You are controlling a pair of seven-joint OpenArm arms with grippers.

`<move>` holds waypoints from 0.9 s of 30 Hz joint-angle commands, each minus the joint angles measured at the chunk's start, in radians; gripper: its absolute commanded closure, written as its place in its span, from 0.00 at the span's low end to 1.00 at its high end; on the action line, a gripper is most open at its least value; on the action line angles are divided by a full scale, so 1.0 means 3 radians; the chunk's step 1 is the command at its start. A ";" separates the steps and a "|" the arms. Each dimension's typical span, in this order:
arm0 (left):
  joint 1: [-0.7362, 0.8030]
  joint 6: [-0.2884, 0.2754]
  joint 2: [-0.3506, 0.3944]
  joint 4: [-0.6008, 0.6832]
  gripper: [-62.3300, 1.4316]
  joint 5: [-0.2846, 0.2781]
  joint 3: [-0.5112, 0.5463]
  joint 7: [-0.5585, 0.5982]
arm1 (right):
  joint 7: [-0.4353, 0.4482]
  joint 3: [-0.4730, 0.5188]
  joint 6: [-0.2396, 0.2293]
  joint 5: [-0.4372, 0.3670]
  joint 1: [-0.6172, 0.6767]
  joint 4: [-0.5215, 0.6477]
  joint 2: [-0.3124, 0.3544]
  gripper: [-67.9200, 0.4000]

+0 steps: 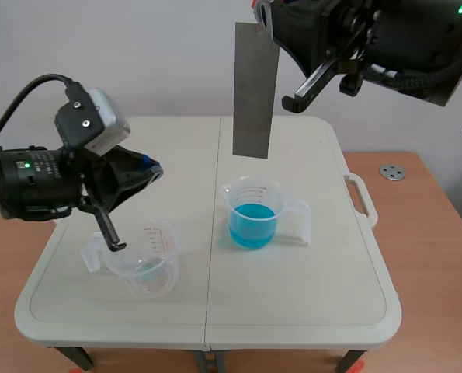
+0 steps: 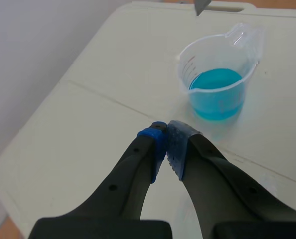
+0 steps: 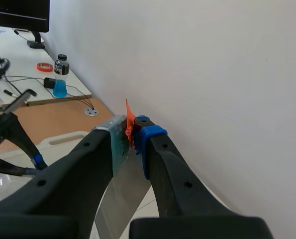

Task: Hold the metal plate by the orange handle, dip it into the blue solution, take it out and point at it, then put the plate back in the beaker on the left.
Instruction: 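Raise the plate and point at it, then put the plate into the left beaker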

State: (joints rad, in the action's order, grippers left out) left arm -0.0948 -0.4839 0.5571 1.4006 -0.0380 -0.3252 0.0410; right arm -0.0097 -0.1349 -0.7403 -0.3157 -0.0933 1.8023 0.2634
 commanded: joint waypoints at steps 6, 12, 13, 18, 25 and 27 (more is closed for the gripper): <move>0.0643 0.0006 0.0313 0.0456 0.95 -0.0277 0.0595 0.0075 | 0.0037 0.0014 -0.0018 -0.0065 -0.0060 0.0074 0.0045 0.97; 0.1373 0.0006 0.0439 0.0778 0.95 -0.0387 0.1195 0.0103 | 0.0037 0.0013 -0.0018 -0.0099 -0.0061 0.0074 0.0045 0.97; 0.1502 0.0006 0.0437 0.0819 0.95 -0.0387 0.1307 0.0130 | 0.0037 0.0013 -0.0018 -0.0099 -0.0061 0.0074 0.0045 0.97; 0.2153 0.0006 0.0436 0.0975 0.95 -0.0389 0.1804 0.0273 | 0.0038 0.0004 -0.0018 -0.0112 -0.0070 0.0074 0.0043 0.97; 0.2903 0.0008 0.0422 0.1011 0.95 -0.0388 0.2313 0.0422 | 0.0039 -0.0058 -0.0018 -0.0122 -0.0088 0.0074 0.0029 0.97; 0.3077 0.0008 0.0402 0.1007 0.95 -0.0388 0.2416 0.0423 | 0.0041 -0.0086 -0.0018 -0.0122 -0.0090 0.0074 0.0027 0.97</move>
State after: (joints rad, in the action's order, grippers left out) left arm 0.8265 -0.4828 0.6849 1.6924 -0.1406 0.3973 0.1543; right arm -0.0097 -0.1547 -0.7403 -0.3340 -0.0940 1.8023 0.2630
